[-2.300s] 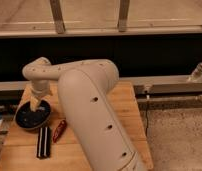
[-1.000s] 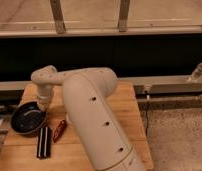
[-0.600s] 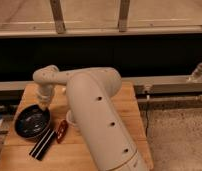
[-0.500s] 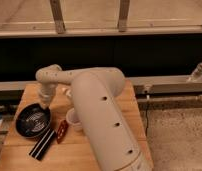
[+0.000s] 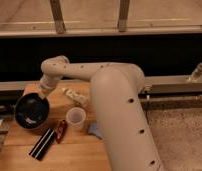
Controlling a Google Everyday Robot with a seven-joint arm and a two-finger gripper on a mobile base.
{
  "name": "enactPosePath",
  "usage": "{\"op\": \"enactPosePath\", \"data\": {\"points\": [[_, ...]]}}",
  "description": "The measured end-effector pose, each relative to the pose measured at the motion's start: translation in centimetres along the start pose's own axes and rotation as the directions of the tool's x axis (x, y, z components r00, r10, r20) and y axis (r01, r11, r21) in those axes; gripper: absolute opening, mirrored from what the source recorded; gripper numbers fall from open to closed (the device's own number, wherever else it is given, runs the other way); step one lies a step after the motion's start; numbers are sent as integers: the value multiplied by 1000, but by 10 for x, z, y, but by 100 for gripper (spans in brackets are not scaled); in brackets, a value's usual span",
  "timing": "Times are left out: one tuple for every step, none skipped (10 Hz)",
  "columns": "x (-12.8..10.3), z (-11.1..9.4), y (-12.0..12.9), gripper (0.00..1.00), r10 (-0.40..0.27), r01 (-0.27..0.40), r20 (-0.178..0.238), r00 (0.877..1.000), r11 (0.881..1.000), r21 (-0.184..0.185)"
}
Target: Pick up the ceramic bowl
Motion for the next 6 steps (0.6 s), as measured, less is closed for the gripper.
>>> {"op": "enactPosePath", "data": {"points": [[-6,-15,0,0,-8,7,26,1000,1000,18],[-15,-36,1,0,-25,23,69,997,999,42],[-18,-50,0,0,-34,29,97,995,998,58],[-17,-51,-1,0,-35,29,99,994,998,60],[-18,-50,1,0,-37,32,98,994,998,58],[-19,-49,3,0,-39,33,98,994,998,56]]}}
